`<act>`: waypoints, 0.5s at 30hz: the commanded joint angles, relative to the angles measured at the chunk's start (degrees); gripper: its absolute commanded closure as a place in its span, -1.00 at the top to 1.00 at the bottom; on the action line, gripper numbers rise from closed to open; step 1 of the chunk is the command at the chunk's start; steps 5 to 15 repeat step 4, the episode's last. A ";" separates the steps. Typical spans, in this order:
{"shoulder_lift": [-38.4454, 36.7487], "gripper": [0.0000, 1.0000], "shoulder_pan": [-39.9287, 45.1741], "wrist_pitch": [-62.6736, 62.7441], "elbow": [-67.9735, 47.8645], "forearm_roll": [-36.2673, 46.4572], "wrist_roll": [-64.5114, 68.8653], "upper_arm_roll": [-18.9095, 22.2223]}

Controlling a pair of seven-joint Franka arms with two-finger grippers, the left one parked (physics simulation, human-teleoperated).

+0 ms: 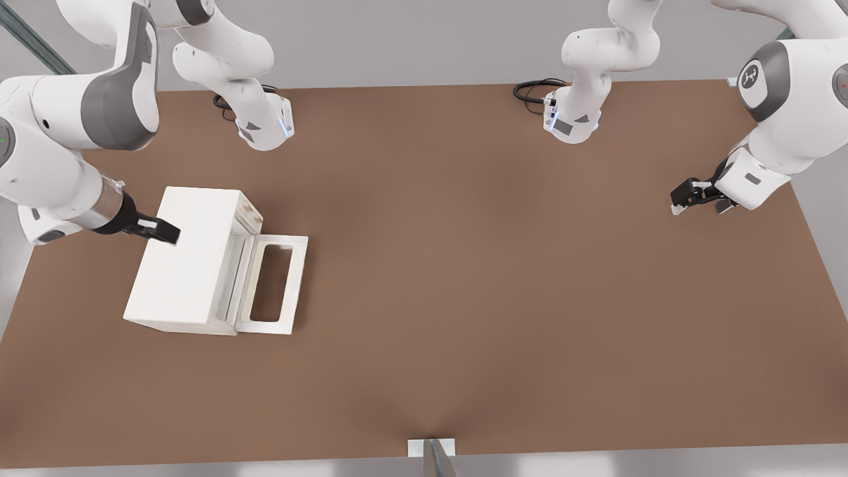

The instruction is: Keep left arm still and open the oven door with right arm

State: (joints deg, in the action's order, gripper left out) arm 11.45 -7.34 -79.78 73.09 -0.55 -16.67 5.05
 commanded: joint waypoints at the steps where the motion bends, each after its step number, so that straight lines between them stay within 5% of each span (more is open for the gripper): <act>1: -0.03 1.00 0.04 0.15 -0.06 0.64 17.99 0.05; 15: -0.03 1.00 0.04 0.15 0.12 0.64 18.08 0.05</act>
